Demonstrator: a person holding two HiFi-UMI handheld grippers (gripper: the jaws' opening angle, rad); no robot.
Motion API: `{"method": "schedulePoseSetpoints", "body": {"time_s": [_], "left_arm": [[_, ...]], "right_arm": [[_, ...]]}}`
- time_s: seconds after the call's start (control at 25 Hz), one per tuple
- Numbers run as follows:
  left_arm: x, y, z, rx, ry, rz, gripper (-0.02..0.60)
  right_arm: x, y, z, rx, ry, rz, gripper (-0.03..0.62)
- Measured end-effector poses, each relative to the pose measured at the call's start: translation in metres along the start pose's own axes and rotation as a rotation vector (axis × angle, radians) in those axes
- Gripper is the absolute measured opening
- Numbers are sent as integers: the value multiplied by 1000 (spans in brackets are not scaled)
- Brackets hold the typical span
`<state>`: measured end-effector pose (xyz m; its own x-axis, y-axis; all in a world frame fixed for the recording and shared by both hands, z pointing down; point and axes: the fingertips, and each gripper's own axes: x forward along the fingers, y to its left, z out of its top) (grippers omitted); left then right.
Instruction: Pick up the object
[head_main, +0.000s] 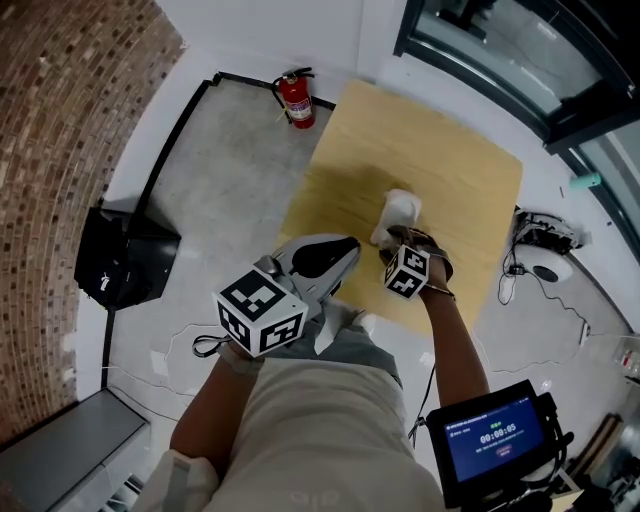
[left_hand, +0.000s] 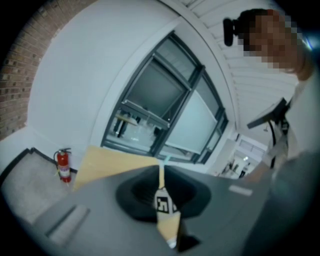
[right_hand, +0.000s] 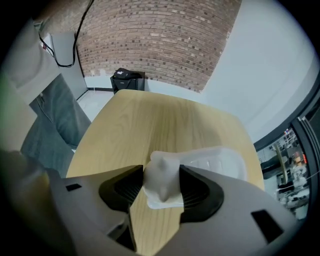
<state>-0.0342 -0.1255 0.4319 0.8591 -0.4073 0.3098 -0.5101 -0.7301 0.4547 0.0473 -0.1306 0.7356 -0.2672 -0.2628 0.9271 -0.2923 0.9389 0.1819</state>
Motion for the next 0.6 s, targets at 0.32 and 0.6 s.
{"method": "schedulePoseSetpoints", "body": {"time_s": [0.32, 0.6], "left_arm": [[-3, -3, 1, 19, 7, -9, 26], [8, -12, 17, 73, -6, -40, 26]], "right_arm": [[-39, -14, 20, 290, -243, -13, 224], [-143, -52, 65, 612, -695, 28, 224]]}}
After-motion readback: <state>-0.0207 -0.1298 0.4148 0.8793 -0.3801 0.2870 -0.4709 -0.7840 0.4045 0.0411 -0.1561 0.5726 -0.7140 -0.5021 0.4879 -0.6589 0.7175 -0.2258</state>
